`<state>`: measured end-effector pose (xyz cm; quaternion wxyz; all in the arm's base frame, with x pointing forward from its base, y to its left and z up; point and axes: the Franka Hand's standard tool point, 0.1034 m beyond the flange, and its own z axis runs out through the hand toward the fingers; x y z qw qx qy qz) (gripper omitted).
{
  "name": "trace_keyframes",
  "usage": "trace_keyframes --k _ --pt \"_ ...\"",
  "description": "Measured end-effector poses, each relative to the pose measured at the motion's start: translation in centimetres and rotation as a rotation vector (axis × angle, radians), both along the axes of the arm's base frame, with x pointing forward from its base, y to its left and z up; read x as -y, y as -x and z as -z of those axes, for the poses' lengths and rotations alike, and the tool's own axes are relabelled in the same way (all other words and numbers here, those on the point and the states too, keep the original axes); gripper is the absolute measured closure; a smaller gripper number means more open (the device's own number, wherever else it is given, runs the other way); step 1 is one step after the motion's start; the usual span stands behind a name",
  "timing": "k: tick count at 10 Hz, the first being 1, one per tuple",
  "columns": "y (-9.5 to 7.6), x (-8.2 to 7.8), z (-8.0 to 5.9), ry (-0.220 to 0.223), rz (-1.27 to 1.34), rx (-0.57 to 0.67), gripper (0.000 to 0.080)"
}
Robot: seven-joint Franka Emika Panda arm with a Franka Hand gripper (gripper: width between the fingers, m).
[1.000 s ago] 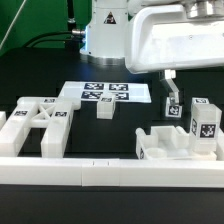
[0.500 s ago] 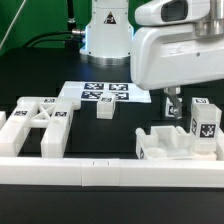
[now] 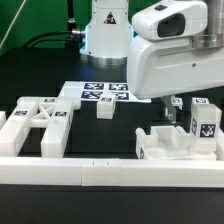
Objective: Assemble chair
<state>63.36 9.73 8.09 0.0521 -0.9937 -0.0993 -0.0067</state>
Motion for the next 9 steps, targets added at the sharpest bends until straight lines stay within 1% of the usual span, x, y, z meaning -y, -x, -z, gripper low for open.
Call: trace_keyframes --k 1,3,4,5,6,7,9 --pt "-0.54 0.31 -0.27 0.001 0.002 0.008 0.0151" --pt "-0.78 0.26 -0.43 0.000 0.002 0.013 0.0151" --pt "-0.77 0.28 -0.41 0.001 0.002 0.013 0.0268" --pt "-0.77 0.28 -0.41 0.001 0.002 0.013 0.0405" --pt "-0.77 0.28 -0.42 0.001 0.002 0.013 0.0405" --pt "-0.77 0.28 -0.41 0.000 0.002 0.014 0.0515" --pt "-0.77 0.27 -0.41 0.000 0.023 0.011 0.0515"
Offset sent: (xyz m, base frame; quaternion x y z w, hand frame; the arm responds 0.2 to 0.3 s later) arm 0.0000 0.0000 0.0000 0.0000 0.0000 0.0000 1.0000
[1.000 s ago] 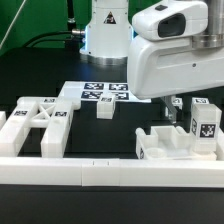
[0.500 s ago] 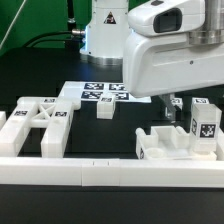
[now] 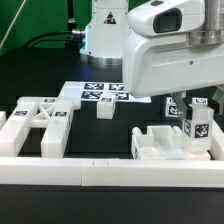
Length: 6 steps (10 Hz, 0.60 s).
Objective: Assemble chair
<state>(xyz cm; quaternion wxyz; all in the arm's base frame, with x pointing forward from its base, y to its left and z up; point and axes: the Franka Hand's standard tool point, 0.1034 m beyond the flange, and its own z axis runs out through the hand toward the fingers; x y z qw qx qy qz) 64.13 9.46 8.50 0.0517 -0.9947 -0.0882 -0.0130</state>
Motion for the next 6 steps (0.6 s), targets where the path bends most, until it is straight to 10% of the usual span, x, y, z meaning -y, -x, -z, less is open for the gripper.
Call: trace_keyframes --k 6 --pt "-0.3 -1.1 0.1 -0.029 0.503 0.005 0.0515"
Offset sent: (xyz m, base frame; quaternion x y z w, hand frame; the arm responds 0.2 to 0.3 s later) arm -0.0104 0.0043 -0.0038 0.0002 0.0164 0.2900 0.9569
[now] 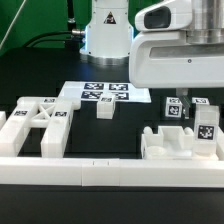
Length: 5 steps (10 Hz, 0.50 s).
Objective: Assemble chair
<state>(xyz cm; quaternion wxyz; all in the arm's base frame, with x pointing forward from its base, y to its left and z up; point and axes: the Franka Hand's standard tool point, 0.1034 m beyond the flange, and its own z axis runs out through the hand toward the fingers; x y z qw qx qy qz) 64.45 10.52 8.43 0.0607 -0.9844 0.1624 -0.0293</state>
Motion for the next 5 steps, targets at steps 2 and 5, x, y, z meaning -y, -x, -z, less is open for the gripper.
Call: trace_keyframes --k 2,5 --pt "0.04 -0.84 0.01 -0.027 0.249 -0.022 0.0515" --pt "0.05 -0.89 0.12 -0.060 0.647 -0.064 0.0515"
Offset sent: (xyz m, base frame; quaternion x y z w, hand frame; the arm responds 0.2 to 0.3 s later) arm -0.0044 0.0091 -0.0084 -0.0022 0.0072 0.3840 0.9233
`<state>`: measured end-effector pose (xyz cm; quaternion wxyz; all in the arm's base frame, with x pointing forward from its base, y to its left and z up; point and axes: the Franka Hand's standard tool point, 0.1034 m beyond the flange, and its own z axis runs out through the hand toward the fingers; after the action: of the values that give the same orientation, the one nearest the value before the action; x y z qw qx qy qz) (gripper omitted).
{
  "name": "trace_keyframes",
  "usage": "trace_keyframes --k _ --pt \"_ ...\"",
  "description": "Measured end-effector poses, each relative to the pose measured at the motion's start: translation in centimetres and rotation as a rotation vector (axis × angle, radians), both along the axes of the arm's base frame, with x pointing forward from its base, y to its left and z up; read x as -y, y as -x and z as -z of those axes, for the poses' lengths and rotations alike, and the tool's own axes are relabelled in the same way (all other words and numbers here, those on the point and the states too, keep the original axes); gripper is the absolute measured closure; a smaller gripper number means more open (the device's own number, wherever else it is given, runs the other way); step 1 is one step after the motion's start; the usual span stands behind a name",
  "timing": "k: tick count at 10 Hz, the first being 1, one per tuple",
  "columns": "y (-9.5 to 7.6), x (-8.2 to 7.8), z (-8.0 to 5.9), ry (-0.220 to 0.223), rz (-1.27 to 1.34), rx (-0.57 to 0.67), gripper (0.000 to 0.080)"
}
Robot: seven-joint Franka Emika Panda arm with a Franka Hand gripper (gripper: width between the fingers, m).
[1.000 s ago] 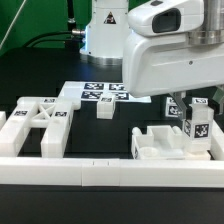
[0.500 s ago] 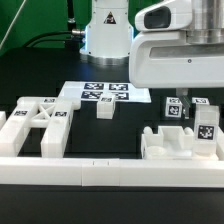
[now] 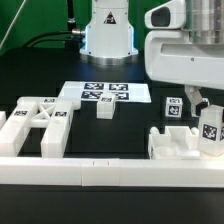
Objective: Assemble chair
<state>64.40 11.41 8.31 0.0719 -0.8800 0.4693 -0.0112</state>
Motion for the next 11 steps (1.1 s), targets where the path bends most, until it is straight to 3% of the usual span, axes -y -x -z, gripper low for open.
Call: trace_keyframes --k 2,3,4,5,11 --pt "0.03 -0.09 0.05 -0.003 0.007 -0.002 0.0514" --pt "0.05 -0.09 0.05 0.001 -0.040 0.003 0.0302" --pt "0.10 -0.16 -0.07 0.006 -0.100 -0.003 0.0302" --pt "-0.09 -0.23 -0.28 0.012 -0.175 0.008 0.0183" --pt "0.00 0.28 -0.09 0.081 -0.820 0.024 0.0151"
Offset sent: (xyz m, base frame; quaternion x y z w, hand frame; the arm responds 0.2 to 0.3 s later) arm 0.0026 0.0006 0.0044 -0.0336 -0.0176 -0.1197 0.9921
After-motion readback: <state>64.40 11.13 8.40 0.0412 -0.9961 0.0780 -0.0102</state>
